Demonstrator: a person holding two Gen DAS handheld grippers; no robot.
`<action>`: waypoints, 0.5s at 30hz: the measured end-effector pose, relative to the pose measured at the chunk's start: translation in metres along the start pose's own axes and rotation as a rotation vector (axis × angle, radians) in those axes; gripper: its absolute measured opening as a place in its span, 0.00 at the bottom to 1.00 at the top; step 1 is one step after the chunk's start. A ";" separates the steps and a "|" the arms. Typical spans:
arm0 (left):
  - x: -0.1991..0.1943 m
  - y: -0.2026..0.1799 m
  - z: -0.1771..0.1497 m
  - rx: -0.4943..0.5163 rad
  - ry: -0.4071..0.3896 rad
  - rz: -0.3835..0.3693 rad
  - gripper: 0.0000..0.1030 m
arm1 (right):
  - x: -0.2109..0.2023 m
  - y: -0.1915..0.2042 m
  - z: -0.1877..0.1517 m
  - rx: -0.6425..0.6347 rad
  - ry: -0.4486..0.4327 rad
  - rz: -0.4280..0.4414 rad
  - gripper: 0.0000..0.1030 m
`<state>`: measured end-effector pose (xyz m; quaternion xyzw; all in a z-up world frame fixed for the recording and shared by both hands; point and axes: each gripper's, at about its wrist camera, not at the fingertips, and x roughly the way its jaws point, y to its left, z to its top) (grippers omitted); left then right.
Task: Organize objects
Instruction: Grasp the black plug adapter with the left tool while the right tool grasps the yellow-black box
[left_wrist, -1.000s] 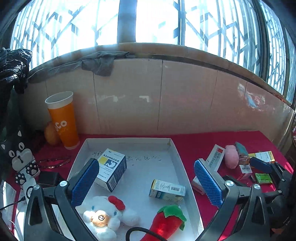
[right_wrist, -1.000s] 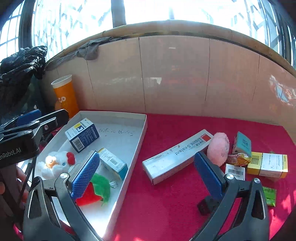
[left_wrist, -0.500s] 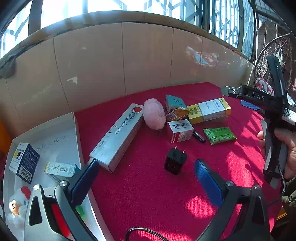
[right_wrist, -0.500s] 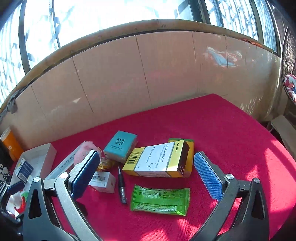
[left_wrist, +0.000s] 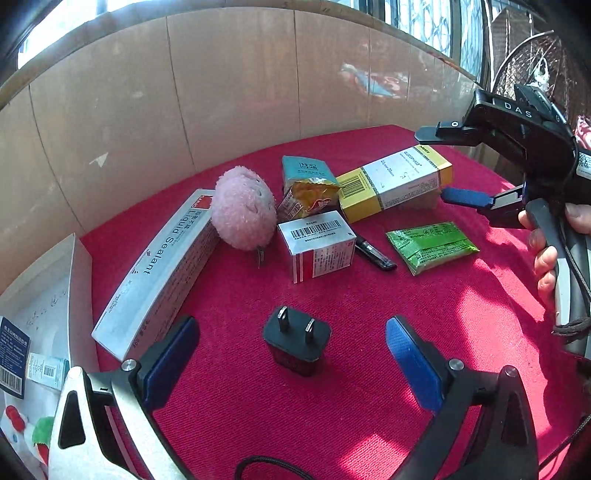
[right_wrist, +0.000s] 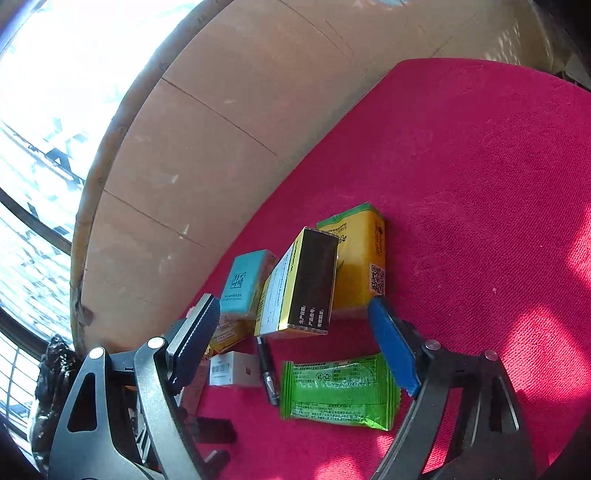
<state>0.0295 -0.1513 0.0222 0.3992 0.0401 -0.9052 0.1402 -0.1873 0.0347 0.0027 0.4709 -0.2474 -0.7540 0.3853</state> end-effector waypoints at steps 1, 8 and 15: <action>0.001 0.000 0.000 0.002 0.001 0.001 0.90 | 0.001 0.001 -0.001 0.006 0.000 0.006 0.80; 0.003 0.006 -0.006 -0.026 0.005 0.011 0.78 | -0.008 0.009 0.004 -0.017 -0.050 0.004 0.74; 0.008 0.012 -0.005 -0.045 0.020 -0.008 0.78 | 0.005 0.019 0.003 -0.023 -0.007 0.024 0.72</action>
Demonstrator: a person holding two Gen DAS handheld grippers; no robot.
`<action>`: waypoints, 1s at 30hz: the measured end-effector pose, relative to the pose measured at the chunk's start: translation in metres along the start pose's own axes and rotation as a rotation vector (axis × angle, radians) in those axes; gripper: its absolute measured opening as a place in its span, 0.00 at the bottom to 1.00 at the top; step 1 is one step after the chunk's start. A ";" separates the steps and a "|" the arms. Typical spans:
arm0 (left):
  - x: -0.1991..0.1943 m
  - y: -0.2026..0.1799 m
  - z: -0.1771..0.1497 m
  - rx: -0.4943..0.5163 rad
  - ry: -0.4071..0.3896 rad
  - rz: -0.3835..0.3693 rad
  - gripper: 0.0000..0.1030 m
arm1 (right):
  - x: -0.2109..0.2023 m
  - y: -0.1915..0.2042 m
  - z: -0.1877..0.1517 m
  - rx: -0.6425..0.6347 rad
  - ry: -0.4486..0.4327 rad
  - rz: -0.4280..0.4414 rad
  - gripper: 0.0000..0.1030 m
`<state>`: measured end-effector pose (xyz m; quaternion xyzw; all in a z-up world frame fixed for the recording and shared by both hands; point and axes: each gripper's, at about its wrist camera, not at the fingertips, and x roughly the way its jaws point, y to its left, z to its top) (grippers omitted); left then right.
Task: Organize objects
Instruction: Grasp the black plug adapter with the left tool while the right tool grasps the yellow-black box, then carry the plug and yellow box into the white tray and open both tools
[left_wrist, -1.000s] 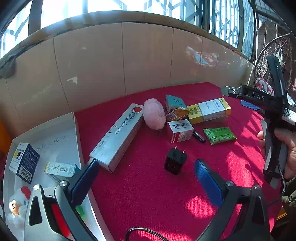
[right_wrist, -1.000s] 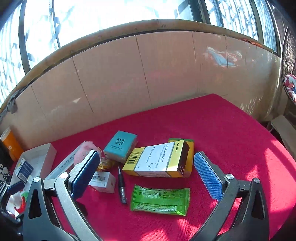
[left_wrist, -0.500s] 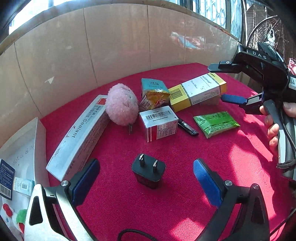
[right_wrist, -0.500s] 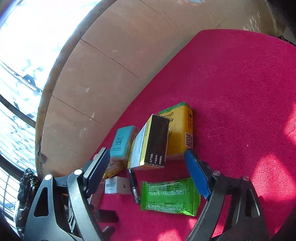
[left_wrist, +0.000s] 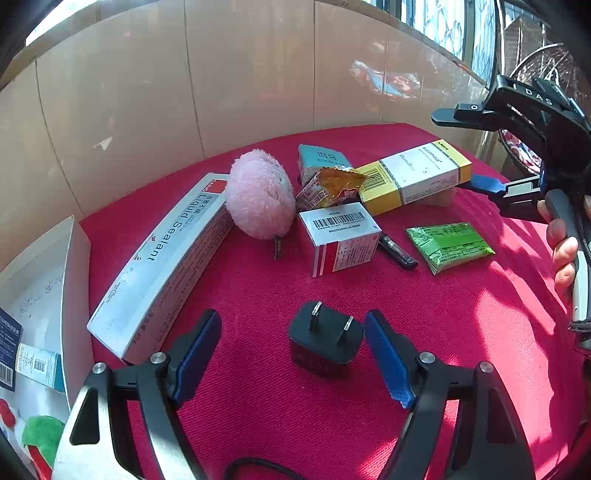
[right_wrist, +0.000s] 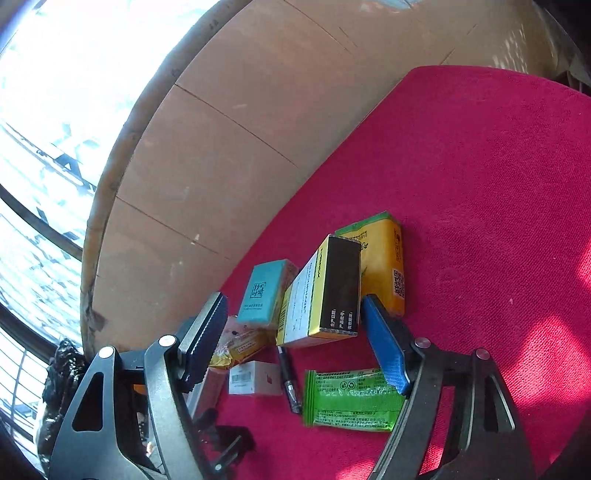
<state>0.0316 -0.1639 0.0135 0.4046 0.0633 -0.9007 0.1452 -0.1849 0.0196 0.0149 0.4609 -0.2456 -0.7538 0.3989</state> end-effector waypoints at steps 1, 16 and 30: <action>0.001 -0.001 0.000 0.005 0.005 -0.001 0.78 | 0.003 0.000 -0.001 0.001 0.011 0.002 0.70; -0.024 -0.006 -0.002 0.009 -0.056 -0.017 0.30 | -0.016 0.004 -0.007 0.021 -0.052 0.043 0.19; -0.093 -0.019 0.007 0.007 -0.207 0.009 0.30 | -0.075 0.057 -0.025 -0.058 -0.092 0.210 0.19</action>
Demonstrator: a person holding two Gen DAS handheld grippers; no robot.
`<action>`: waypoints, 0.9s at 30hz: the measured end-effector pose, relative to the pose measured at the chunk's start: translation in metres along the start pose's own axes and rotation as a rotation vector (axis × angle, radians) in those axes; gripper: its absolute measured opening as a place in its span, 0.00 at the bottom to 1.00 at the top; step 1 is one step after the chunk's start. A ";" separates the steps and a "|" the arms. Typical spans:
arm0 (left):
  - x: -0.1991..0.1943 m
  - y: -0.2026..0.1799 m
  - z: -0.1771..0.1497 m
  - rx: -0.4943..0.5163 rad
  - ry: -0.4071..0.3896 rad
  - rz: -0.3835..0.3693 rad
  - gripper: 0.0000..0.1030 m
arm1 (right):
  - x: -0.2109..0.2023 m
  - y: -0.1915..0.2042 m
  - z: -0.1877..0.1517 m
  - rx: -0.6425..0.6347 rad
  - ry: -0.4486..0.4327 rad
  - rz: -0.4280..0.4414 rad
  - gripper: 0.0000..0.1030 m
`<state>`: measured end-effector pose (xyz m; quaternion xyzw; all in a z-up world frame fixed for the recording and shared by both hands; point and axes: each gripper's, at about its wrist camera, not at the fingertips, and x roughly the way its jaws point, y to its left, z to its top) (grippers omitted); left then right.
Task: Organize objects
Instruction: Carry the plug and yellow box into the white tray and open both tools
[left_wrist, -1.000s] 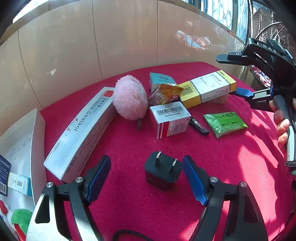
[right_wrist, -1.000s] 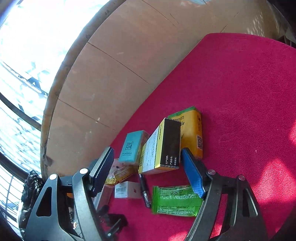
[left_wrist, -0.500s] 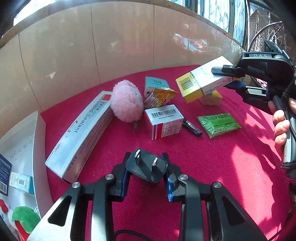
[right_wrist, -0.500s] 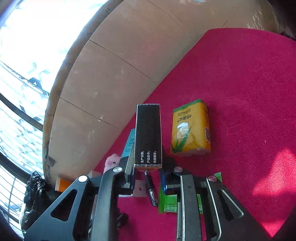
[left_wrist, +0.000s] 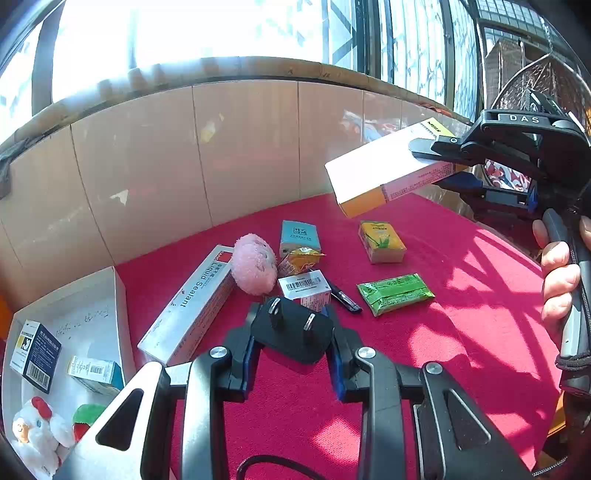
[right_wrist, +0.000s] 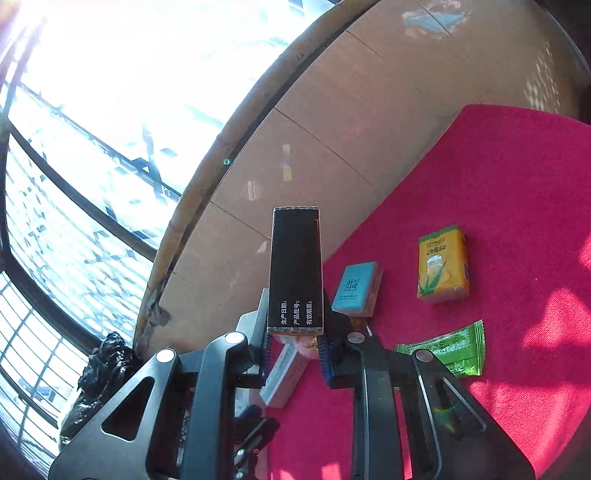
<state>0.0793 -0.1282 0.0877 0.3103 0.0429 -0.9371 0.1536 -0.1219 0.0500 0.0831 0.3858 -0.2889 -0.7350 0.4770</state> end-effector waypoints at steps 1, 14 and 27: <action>-0.003 0.000 0.000 0.000 -0.005 0.005 0.30 | -0.002 0.002 -0.002 -0.004 0.002 0.010 0.19; -0.039 0.030 0.000 -0.077 -0.063 0.061 0.30 | 0.011 0.046 -0.023 -0.061 0.063 0.067 0.19; -0.069 0.091 -0.013 -0.203 -0.108 0.161 0.30 | 0.045 0.088 -0.059 -0.152 0.161 0.076 0.19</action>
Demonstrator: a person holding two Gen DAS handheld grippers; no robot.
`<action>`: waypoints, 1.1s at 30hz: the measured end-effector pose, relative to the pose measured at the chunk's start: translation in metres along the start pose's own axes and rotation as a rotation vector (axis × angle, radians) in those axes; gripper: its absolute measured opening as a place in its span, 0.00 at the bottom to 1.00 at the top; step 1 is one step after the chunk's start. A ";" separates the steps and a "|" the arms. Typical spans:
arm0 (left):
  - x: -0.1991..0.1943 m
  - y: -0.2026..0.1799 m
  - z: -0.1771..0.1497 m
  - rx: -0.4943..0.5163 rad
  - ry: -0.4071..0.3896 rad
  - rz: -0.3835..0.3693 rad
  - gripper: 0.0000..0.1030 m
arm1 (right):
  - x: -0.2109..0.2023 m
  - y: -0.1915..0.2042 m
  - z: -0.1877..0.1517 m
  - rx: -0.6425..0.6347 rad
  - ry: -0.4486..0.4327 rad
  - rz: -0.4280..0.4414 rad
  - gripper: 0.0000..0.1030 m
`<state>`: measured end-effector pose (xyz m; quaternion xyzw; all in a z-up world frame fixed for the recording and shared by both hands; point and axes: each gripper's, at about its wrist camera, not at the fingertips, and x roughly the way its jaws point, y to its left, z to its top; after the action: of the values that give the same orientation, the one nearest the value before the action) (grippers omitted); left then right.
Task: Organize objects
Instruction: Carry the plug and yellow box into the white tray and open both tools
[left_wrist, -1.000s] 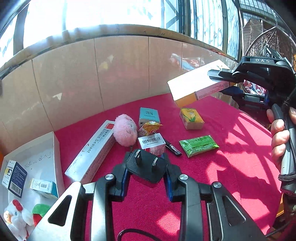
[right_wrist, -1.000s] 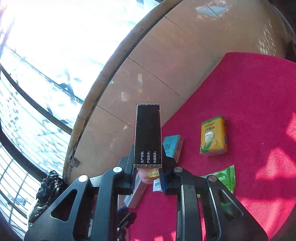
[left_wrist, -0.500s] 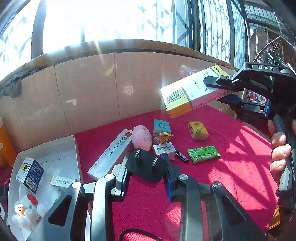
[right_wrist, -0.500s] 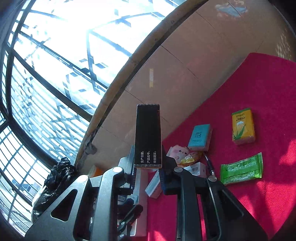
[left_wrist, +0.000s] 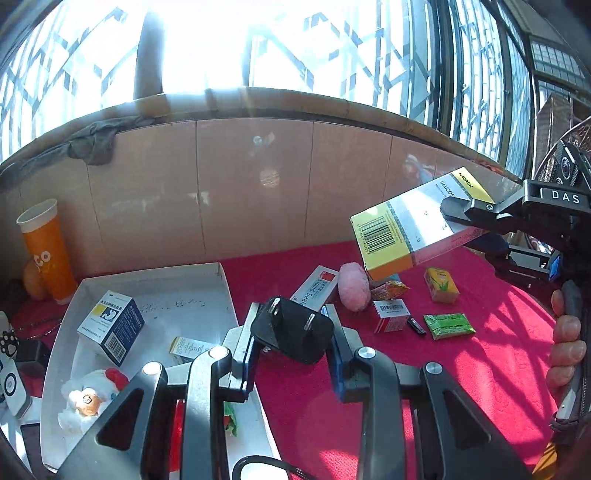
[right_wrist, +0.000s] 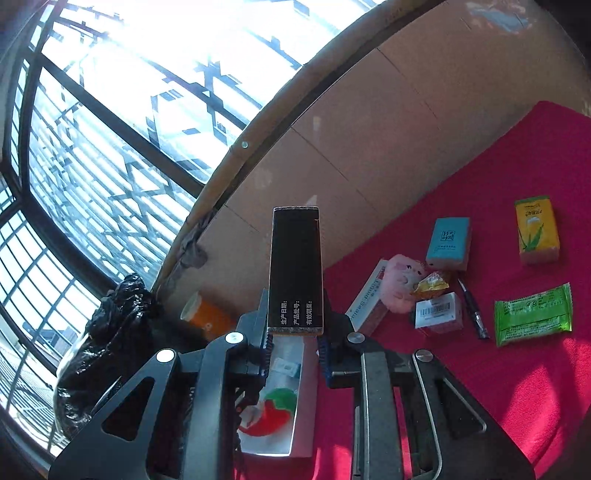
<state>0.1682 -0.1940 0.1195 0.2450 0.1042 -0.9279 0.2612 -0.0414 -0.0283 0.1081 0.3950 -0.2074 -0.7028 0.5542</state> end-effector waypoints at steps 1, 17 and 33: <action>-0.002 0.007 0.000 -0.011 -0.003 0.010 0.30 | 0.005 0.003 -0.002 -0.007 0.012 0.002 0.19; -0.035 0.109 -0.022 -0.145 -0.029 0.172 0.30 | 0.097 0.067 -0.041 -0.117 0.172 0.006 0.19; -0.030 0.149 -0.036 -0.212 -0.040 0.172 0.30 | 0.196 0.105 -0.072 -0.268 0.212 -0.139 0.19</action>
<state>0.2850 -0.2950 0.0945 0.2055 0.1749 -0.8905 0.3663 0.0649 -0.2344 0.0778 0.4027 -0.0244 -0.7150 0.5709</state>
